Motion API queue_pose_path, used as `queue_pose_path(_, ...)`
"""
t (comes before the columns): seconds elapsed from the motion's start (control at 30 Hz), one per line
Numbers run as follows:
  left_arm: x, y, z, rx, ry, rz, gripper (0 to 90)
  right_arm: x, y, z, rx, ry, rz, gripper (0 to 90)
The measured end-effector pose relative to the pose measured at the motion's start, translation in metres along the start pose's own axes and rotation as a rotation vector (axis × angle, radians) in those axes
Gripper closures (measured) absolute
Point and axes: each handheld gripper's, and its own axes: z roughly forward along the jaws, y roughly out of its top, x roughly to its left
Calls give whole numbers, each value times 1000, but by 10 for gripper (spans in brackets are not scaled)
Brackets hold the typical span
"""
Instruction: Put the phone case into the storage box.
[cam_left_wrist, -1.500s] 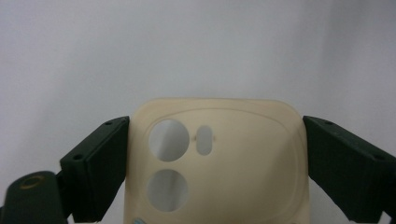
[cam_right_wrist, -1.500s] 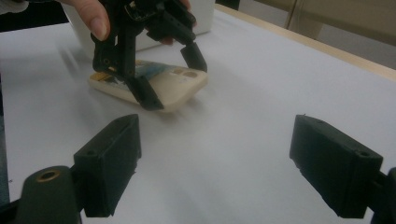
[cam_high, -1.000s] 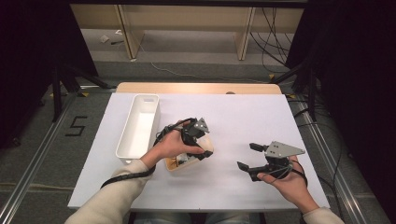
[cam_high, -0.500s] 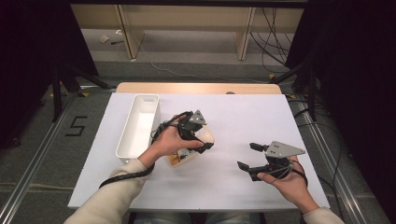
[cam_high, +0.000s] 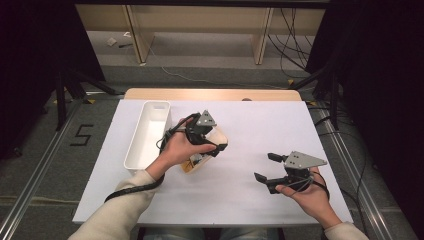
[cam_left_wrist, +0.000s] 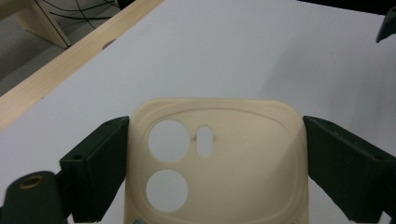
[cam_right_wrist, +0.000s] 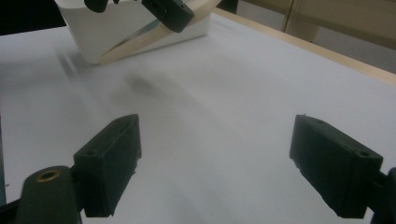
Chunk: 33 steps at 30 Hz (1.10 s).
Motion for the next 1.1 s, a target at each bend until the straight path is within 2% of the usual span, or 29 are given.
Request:
queue_pose_path(0.2, 1, 3, -4, -28, 30, -15, 110, 0, 0, 0, 3, 0, -1, 176)
queue_pose_path(0.47, 6, 6, -13, -81, 83, -55, 110, 0, 0, 0, 3, 1, -1, 176)
queue_pose_path(0.57, 7, 7, -14, -90, 88, -58, 109, 0, 0, 0, 0, -1, 2, 176)
queue_pose_path(0.77, 9, 8, -18, -120, 123, -84, 110, 0, 0, 0, 0, 0, 3, 176)
queue_pose_path(1.1, 12, 9, -24, -155, 168, -104, 109, 0, 0, 0, 2, 1, 1, 176)
